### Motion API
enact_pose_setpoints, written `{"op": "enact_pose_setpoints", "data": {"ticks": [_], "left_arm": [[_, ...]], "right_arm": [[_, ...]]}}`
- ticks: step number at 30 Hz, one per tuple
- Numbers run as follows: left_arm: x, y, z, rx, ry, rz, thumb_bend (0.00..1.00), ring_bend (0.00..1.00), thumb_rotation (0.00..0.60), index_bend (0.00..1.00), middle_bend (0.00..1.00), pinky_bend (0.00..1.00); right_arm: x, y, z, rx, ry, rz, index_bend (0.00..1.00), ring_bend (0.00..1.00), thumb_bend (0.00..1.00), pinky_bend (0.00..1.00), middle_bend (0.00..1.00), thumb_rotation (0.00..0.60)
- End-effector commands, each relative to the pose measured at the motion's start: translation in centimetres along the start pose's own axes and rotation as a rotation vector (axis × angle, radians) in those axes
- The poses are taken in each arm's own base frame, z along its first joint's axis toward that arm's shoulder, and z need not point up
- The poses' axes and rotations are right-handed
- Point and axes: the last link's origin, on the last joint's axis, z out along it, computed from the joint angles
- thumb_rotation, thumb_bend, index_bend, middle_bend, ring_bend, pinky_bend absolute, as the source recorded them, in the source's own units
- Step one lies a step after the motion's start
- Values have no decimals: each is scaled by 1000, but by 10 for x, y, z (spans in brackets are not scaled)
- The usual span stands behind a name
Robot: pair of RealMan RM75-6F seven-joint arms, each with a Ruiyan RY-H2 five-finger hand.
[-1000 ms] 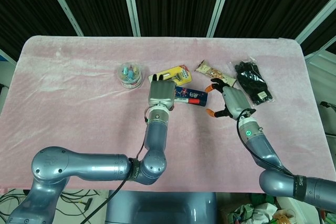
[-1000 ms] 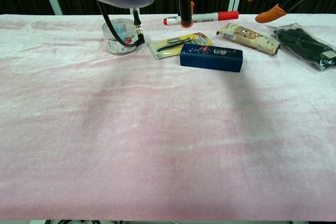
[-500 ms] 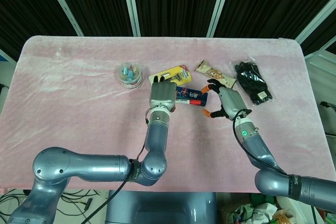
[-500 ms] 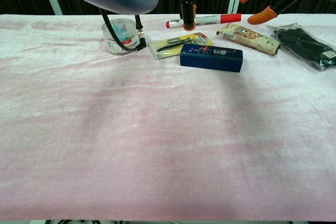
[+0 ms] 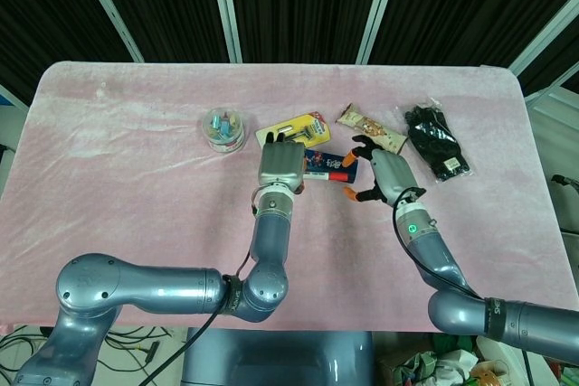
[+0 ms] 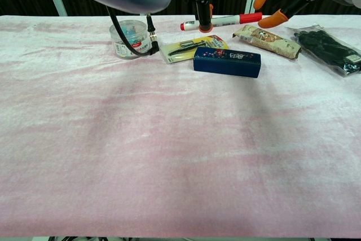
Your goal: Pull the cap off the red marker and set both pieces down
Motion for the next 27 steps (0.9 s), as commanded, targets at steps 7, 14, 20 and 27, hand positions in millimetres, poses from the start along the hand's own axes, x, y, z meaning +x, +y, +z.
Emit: {"op": "enact_pose_setpoints", "data": {"ticks": [7, 14, 20, 27], "left_arm": [[0, 0, 0, 2, -1, 1, 554, 70, 600, 729, 310, 56], [0, 1, 0, -1, -2, -4, 554, 70, 600, 729, 310, 55], [-3, 3, -1, -6, -7, -2, 554, 70, 600, 729, 310, 55], [-2, 3, 0, -2, -5, -1, 554, 70, 600, 729, 310, 54]], "right_arm": [[-2, 1, 4, -8, 19, -6, 512, 200, 177, 254, 132, 600], [-3, 4, 5, -17, 13, -10, 524, 200, 189, 254, 135, 600], [-2, 6, 6, -21, 19, -11, 535, 200, 199, 254, 136, 600], [-1, 10, 7, -33, 26, -10, 555, 200, 224, 254, 136, 600]]}}
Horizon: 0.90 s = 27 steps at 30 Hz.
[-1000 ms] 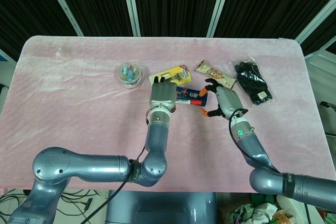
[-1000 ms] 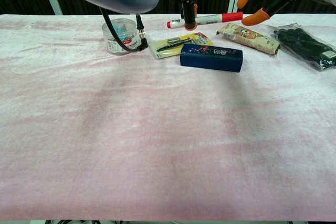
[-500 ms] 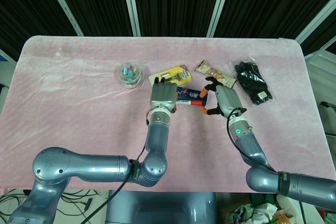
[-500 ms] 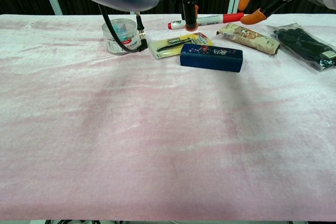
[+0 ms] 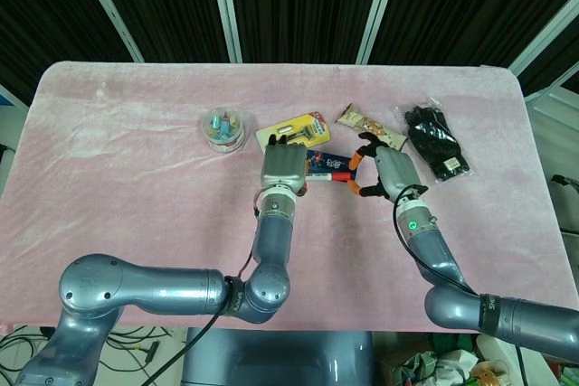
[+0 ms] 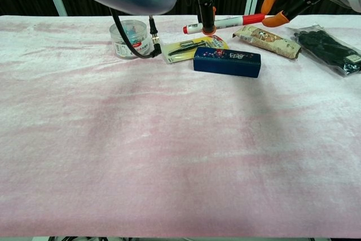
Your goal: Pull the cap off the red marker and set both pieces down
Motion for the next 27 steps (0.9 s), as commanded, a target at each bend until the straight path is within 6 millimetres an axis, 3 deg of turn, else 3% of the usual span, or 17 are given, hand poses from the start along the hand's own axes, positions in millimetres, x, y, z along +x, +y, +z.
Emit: {"op": "enact_pose_setpoints", "data": {"ticks": [1, 20, 27], "left_arm": [[0, 0, 0, 2, 0, 0, 554, 70, 600, 729, 310, 54], [-2, 2, 1, -5, 4, 0, 554, 70, 600, 729, 310, 54], [-2, 3, 1, -7, 8, -6, 554, 70, 600, 729, 311, 54]], "right_arm": [[0, 1, 0, -1, -3, 6, 558, 200, 226, 254, 136, 600], [-4, -3, 0, 16, -35, 23, 571, 201, 232, 254, 136, 600], [-5, -3, 1, 15, -32, 29, 664, 210, 332, 254, 142, 600]]}}
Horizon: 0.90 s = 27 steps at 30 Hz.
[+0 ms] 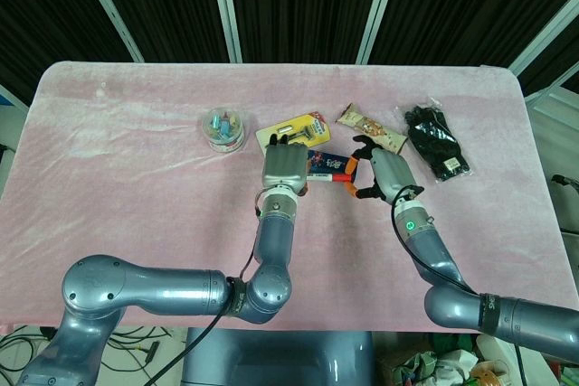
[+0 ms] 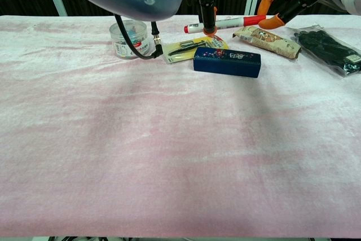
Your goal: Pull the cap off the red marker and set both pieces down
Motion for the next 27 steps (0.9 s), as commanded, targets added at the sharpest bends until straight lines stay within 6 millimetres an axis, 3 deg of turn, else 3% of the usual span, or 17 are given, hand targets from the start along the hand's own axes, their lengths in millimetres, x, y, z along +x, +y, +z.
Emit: {"op": "enact_pose_setpoints", "data": {"ticks": [1, 9, 27], "left_arm": [[0, 0, 0, 1, -1, -2, 554, 70, 600, 729, 311, 54], [-1, 1, 0, 3, -5, -1, 554, 70, 600, 730, 311, 51], [-1, 1, 1, 8, -2, 2, 554, 69, 600, 730, 311, 51]], "right_arm": [[0, 1, 0, -3, 2, 3, 674, 210, 343, 254, 143, 600], [1, 1, -2, -2, 6, 5, 754, 212, 389, 254, 144, 600], [8, 8, -8, -17, -2, 3, 821, 216, 403, 254, 144, 600]]}}
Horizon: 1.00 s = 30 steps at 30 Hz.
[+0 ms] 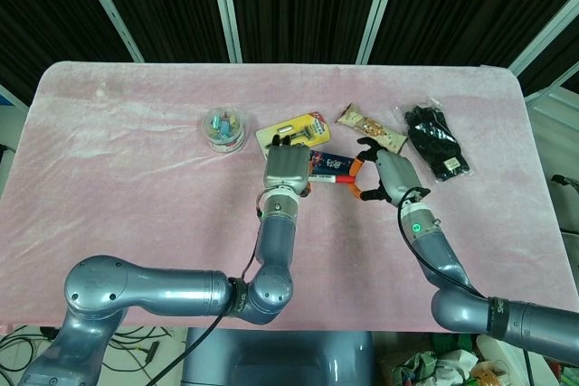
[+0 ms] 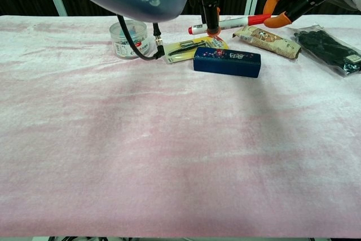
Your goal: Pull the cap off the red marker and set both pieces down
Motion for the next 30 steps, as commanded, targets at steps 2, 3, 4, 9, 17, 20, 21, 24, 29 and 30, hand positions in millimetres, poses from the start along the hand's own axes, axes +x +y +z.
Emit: {"op": "enact_pose_setpoints", "data": {"ticks": [2, 3, 4, 9, 17, 20, 21, 24, 29, 30], "left_arm": [[0, 0, 0, 2, 0, 2, 554, 70, 600, 730, 311, 51], [0, 0, 0, 3, 0, 2, 554, 70, 600, 730, 311, 51], [0, 0, 0, 2, 0, 1, 554, 70, 600, 730, 311, 51], [1, 0, 1, 5, 3, -1, 554, 70, 600, 730, 311, 51], [2, -2, 2, 10, 5, -5, 554, 70, 600, 730, 311, 51], [4, -5, 3, 14, 14, -4, 554, 70, 600, 730, 311, 51], [5, -6, 3, 17, 17, 0, 554, 70, 600, 730, 311, 50], [9, -16, 4, 35, 26, 7, 554, 70, 600, 731, 311, 50], [13, -42, 5, 60, 16, -1, 554, 70, 600, 731, 311, 50], [12, -48, 5, 66, 10, 6, 554, 70, 600, 731, 311, 50]], "right_arm": [[1, 3, -1, -6, -1, 3, 824, 216, 403, 254, 144, 600], [2, 4, -2, -8, -1, 3, 825, 216, 403, 254, 144, 600], [2, 5, -2, -12, -2, 2, 826, 216, 404, 254, 144, 600], [5, 9, -3, -19, 5, 18, 840, 222, 403, 254, 144, 600], [7, 16, -4, -29, 5, 27, 844, 223, 404, 254, 143, 600], [9, 20, -6, -34, 6, 28, 844, 223, 404, 254, 142, 600], [10, 23, -8, -39, 6, 29, 844, 222, 404, 254, 141, 600], [17, 32, -13, -55, 15, 35, 844, 222, 404, 254, 138, 600], [27, 56, -21, -96, 45, 24, 844, 223, 403, 254, 134, 600], [28, 60, -22, -103, 46, 26, 844, 223, 403, 254, 134, 600]]}}
